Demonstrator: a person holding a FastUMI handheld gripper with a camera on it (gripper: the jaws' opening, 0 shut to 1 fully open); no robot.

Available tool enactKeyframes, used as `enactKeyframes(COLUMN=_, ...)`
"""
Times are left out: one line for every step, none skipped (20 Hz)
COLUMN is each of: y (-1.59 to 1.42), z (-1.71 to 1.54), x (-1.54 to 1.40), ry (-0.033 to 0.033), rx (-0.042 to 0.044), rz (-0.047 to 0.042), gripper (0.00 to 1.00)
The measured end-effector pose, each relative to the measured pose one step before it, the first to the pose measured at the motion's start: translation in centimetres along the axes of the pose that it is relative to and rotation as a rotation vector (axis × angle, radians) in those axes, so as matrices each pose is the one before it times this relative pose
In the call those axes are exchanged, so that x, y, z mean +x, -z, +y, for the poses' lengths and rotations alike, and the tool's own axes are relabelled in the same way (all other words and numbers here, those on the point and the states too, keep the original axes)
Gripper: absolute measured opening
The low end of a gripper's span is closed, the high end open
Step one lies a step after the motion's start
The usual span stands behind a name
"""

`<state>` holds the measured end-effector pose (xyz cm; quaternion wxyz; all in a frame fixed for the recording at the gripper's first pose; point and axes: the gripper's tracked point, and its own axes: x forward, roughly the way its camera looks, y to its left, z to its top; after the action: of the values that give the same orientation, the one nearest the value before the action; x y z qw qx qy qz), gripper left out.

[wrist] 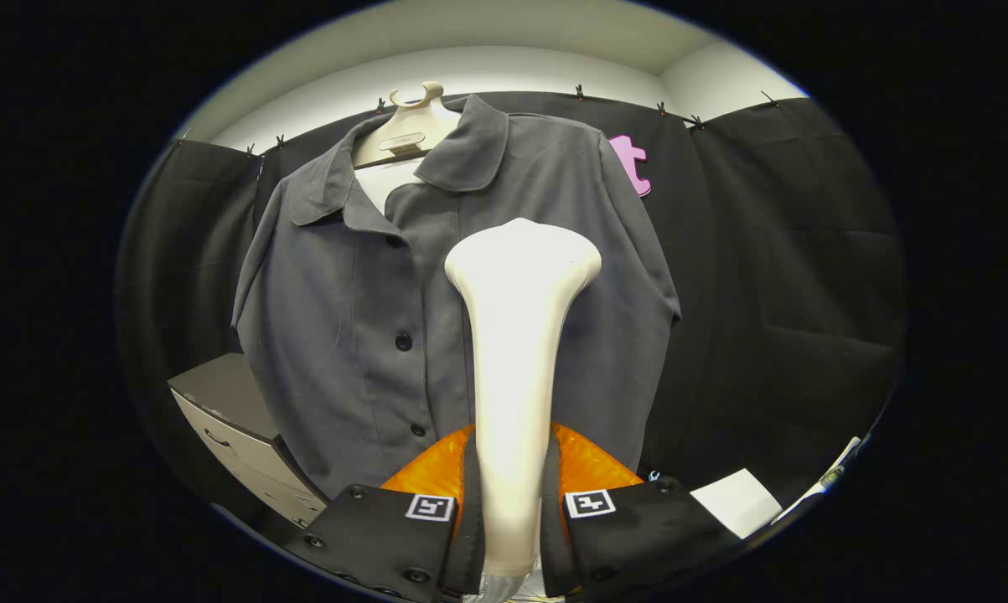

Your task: Iron the clothes twice with a garment steamer, once on the left side and once on the right side.

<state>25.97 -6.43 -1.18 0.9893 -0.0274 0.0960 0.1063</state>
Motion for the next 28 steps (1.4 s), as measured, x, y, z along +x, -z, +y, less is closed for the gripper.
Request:
enactKeyframes(y=0.239, z=-0.072, x=0.0, ry=-0.00182, rx=0.00105, rz=0.00335, gripper=0.34)
enactKeyframes(y=0.249, z=-0.018, x=0.061, ry=-0.00132, rx=0.00219, rz=0.00372, gripper=0.34)
enactKeyframes(y=0.314, z=-0.047, x=0.004, ry=-0.00171, rx=0.0019, rz=0.00579, gripper=0.35)
enactKeyframes(y=0.304, z=-0.111, x=-0.12, ry=-0.00161, rx=0.00161, rz=0.00434, gripper=0.35)
enactKeyframes(y=0.31, z=-0.109, x=-0.02, ry=-0.00079, rx=0.00092, rz=0.00487, gripper=0.35)
enactKeyframes(y=0.267, z=-0.091, x=-0.027, ry=-0.00016, rx=0.00071, rz=0.00396, gripper=0.34)
enactKeyframes(y=0.301, z=-0.01, x=0.084, ry=-0.0009, rx=0.00155, rz=0.00399, gripper=0.34)
enactKeyframes(y=0.325, z=-0.091, x=-0.109, ry=-0.00115, rx=0.00072, rz=0.00488, gripper=0.34)
enactKeyframes(y=0.343, z=-0.039, x=-0.052, ry=-0.00115, rx=0.00078, rz=0.00491, gripper=0.35)
enactKeyframes(y=0.355, z=-0.067, x=-0.035, ry=-0.00187, rx=-0.00105, rz=0.0048, gripper=0.34)
enactKeyframes(y=0.315, z=-0.048, x=-0.065, ry=-0.00093, rx=-0.00086, rz=0.00427, gripper=0.34)
enactKeyframes(y=0.322, z=-0.004, x=0.014, ry=-0.00078, rx=0.00009, rz=0.00528, gripper=0.35)
enactKeyframes(y=0.352, z=-0.01, x=-0.004, ry=-0.00122, rx=0.00128, rz=0.00531, gripper=0.35)
enactKeyframes(y=0.42, z=-0.02, x=0.0, ry=-0.00132, rx=0.00126, rz=0.00654, gripper=0.34)
enactKeyframes(y=0.427, z=-0.043, x=0.005, ry=-0.00039, rx=0.00072, rz=0.00722, gripper=0.34)
enactKeyframes(y=0.543, z=-0.033, x=-0.062, ry=0.00039, rx=0.00114, rz=0.00837, gripper=0.35)
enactKeyframes(y=0.488, z=-0.021, x=-0.013, ry=0.00005, rx=0.00247, rz=0.00743, gripper=0.35)
enactKeyframes(y=0.661, z=-0.069, x=-0.042, ry=0.00008, rx=0.00184, rz=0.00984, gripper=0.35)
enactKeyframes(y=0.404, z=-0.064, x=0.08, ry=0.00056, rx=0.00037, rz=0.00815, gripper=0.35)
enactKeyframes(y=0.55, z=-0.075, x=-0.057, ry=0.00118, rx=0.00148, rz=0.00699, gripper=0.34)
enactKeyframes(y=0.479, z=-0.062, x=-0.022, ry=0.00137, rx=0.00168, rz=0.00851, gripper=0.35)
enactKeyframes(y=0.43, z=-0.053, x=0.065, ry=0.0001, rx=0.00206, rz=0.00635, gripper=0.35)
enactKeyframes(y=0.474, z=-0.041, x=0.001, ry=0.00016, rx=0.00186, rz=0.00633, gripper=0.34)
enactKeyframes(y=0.565, z=-0.1, x=-0.048, ry=0.0005, rx=0.00167, rz=0.00775, gripper=0.35)
enactKeyframes(y=0.493, z=-0.092, x=-0.076, ry=-0.00005, rx=0.00216, rz=0.00681, gripper=0.35)
enactKeyframes(y=0.609, z=-0.027, x=0.044, ry=0.00014, rx=0.00171, rz=0.0086, gripper=0.34)
enactKeyframes(y=0.54, z=-0.003, x=0.049, ry=0.00051, rx=0.00202, rz=0.00777, gripper=0.34)
enactKeyframes(y=0.519, z=-0.007, x=0.215, ry=0.00043, rx=0.00118, rz=0.00867, gripper=0.35)
